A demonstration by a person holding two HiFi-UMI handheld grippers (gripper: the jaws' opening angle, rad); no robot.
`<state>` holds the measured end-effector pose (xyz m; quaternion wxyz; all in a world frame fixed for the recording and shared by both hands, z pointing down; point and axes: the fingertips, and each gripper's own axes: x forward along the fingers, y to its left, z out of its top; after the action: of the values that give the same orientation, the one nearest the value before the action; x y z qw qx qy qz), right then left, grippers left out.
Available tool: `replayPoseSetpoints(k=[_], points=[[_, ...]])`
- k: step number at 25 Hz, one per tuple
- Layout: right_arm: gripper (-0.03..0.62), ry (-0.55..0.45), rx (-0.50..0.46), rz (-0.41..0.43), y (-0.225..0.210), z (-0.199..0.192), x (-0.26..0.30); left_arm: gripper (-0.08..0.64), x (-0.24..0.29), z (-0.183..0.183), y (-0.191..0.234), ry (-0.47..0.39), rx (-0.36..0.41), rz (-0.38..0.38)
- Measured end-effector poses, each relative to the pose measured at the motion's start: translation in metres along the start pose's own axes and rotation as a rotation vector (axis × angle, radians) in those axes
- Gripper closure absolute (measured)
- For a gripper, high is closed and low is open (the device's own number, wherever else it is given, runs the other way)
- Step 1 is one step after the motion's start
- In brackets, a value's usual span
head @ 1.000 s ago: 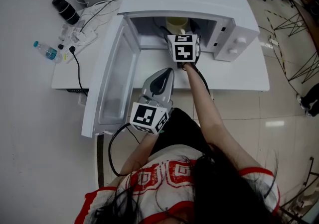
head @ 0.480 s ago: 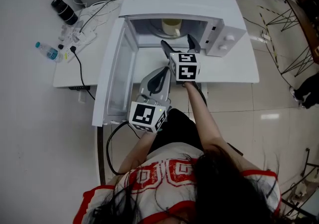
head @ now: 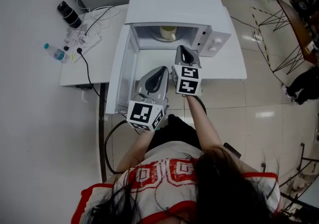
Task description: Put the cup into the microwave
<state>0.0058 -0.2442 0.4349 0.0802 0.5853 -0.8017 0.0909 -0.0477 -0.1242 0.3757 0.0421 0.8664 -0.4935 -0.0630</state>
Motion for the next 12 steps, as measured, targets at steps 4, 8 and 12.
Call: replayPoseSetpoints(k=[4, 8, 12], points=[[0.591, -0.005, 0.042, 0.009, 0.005, 0.021, -0.03, 0.571, -0.01, 0.024, -0.009, 0.003, 0.002, -0.014], [0.591, -0.037, 0.077, 0.029, 0.016, 0.038, -0.063, 0.571, -0.025, 0.038, -0.016, 0.002, 0.006, -0.023], [0.591, -0.051, 0.076, 0.044, 0.027, 0.045, -0.095, 0.571, -0.039, 0.041, -0.022, 0.007, 0.005, -0.028]])
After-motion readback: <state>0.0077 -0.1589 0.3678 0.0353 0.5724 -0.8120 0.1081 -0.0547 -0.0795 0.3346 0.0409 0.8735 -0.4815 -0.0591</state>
